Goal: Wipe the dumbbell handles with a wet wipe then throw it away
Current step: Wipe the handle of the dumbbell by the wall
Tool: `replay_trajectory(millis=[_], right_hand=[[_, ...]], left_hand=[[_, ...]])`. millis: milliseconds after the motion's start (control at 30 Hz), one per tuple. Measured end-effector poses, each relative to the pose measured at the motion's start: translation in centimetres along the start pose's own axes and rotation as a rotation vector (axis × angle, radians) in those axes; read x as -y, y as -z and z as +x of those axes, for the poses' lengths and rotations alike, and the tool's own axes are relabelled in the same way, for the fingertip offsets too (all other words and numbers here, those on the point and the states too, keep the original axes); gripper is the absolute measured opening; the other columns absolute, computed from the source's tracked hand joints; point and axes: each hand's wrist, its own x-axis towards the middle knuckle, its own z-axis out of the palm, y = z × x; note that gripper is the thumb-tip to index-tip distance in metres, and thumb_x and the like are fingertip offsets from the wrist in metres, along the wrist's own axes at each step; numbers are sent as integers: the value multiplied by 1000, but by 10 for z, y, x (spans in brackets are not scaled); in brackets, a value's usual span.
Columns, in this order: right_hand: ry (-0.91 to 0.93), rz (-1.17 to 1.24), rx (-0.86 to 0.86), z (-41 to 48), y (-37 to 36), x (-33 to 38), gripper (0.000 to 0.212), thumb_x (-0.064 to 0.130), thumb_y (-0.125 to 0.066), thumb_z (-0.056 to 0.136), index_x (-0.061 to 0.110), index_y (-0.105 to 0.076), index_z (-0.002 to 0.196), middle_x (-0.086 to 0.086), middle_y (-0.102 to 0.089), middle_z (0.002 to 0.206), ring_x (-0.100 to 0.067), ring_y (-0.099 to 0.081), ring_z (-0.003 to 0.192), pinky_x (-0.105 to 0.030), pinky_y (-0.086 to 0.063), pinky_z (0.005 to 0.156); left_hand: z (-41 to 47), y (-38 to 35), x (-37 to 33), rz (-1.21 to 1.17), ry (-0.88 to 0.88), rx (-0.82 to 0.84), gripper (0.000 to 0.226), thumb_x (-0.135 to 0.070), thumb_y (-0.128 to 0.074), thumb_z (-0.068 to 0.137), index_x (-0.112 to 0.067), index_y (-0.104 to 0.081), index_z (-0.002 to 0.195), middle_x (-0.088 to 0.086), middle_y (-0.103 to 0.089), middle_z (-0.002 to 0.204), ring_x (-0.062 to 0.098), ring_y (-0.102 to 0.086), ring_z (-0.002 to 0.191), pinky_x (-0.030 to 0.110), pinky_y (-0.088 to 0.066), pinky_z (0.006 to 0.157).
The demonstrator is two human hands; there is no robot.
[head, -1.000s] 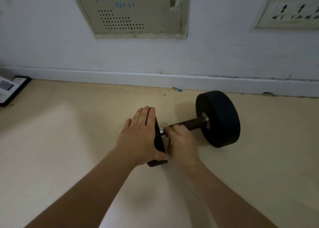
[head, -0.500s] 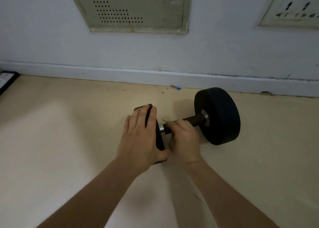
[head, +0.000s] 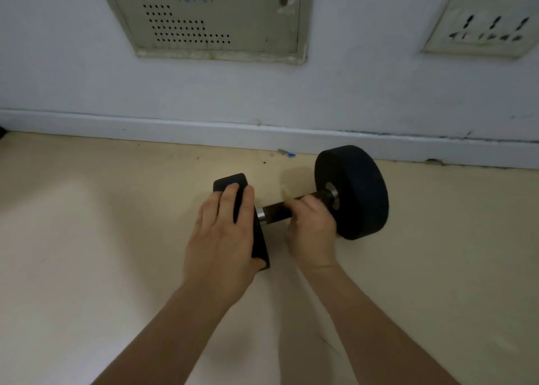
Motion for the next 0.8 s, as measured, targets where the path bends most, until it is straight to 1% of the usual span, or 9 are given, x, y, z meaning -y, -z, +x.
replay_trajectory(millis=[67,100,233,367,400,500,600,700,800], right_hand=[[247,10,115,-10,-8,13,19,2,-59,74,8,-71,88,-7,-63,77,-23,-59,69,-36,-53,59],[271,3,141,-5,-5,8,19,3,-58,75,9,-71,88,-6,-63,78,-23,-60,71,-37,-54,61],[-63,-94,-72,16,5,-18,18,-2,-71,75,10,-71,88,-4,-64,78,-21,-63,75,-37,-57,73],[259,-107,258,-11,-9,14,21,1,-75,66,12,-71,84,-4,-63,77,-22,-61,70,-33,-55,64],[248,-136,306,-6,-5,7,21,1,-75,67,13,-71,84,-4,-63,78,-22,-62,71,-33,-55,64],[-42,-231,205,-3,18,-12,20,0,-64,81,14,-71,93,-2,-66,88,-22,-64,82,-28,-53,76],[-45,-171,189,-12,35,19,23,0,-65,81,13,-70,99,0,-67,95,-14,-62,86,-23,-51,82],[-213,-123,149,3,36,41,20,5,-61,86,11,-71,103,-1,-64,104,-15,-60,94,-20,-44,90],[-44,-136,278,12,18,40,26,4,-59,87,13,-69,110,-1,-62,108,-15,-59,96,-30,-48,94]], left_hand=[[0,3,3,-26,-3,9,118,-55,-80,60,-16,-15,151,8,-20,157,27,-18,143,36,-22,114],[0,5,4,-43,-12,19,117,-56,-77,65,-17,-9,152,5,-12,160,23,-10,146,33,-18,114],[7,8,9,-129,-12,32,113,-54,-69,76,-19,8,151,-3,9,160,14,11,146,29,-14,115],[14,7,16,-101,-59,61,115,-53,-68,77,-15,12,150,4,13,160,20,12,146,30,-12,116],[14,7,21,-106,-73,77,115,-53,-68,77,-15,13,150,5,14,159,21,12,147,31,-12,116],[15,10,28,-120,-133,125,114,-45,-71,78,-12,12,150,10,13,159,25,9,147,36,-12,117],[16,16,29,-141,-161,154,107,-35,-68,84,-7,12,150,15,13,158,29,8,146,40,-13,118],[15,23,29,-135,-182,208,98,-29,-62,89,-6,11,149,18,13,158,32,8,146,42,-13,119],[24,20,32,-134,-170,200,104,-37,-65,85,-7,11,150,15,11,159,29,8,147,39,-13,119]])
